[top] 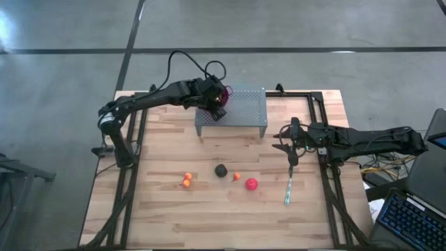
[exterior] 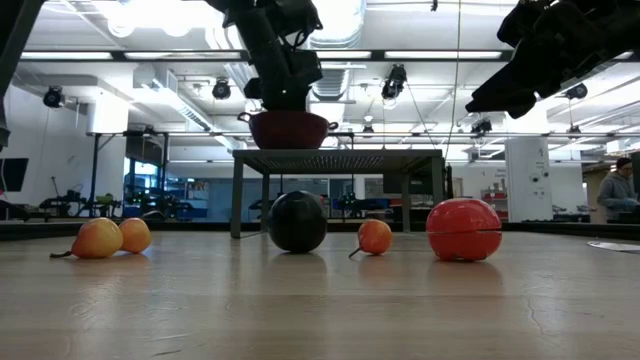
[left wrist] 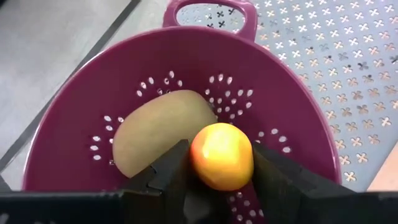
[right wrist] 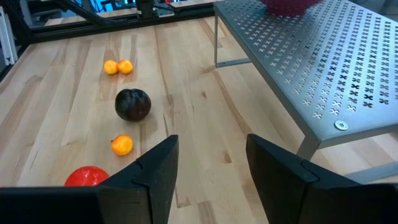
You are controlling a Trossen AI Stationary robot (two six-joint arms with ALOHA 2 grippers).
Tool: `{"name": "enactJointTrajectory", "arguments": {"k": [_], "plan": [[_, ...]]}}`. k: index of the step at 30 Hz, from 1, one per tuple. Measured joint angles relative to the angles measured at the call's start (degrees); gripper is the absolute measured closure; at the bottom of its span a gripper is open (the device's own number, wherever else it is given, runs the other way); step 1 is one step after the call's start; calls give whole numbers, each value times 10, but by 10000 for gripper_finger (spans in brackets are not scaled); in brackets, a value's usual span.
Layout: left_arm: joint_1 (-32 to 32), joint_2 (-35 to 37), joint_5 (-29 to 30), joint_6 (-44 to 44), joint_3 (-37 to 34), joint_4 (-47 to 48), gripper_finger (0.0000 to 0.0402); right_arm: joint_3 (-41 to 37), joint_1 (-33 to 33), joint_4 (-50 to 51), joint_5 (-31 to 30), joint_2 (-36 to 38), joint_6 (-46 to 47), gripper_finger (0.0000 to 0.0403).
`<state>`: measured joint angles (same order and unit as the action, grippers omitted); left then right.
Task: Pick & Place Fruit
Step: Put the yellow pear into the purple strainer bowl on the shelf
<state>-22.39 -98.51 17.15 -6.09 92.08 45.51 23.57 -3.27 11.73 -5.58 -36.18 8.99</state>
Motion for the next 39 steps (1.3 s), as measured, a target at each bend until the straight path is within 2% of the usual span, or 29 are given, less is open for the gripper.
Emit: {"name": "enactJointTrajectory", "arguments": {"k": [10,15,22,29,39], "plan": [[0,1,0,-3,-1,0,237,0,0,0,0,0,0,203],[0,1,0,-3,-1,0,215,0,0,0,0,0,0,203],[1,1,0,-4,-1,0,179,0,0,0,0,0,0,220],[1,2,0,2,7,0,179,0,0,0,0,0,0,239],[5,2,0,-2,64,17,179,0,0,0,0,0,0,268]]}}
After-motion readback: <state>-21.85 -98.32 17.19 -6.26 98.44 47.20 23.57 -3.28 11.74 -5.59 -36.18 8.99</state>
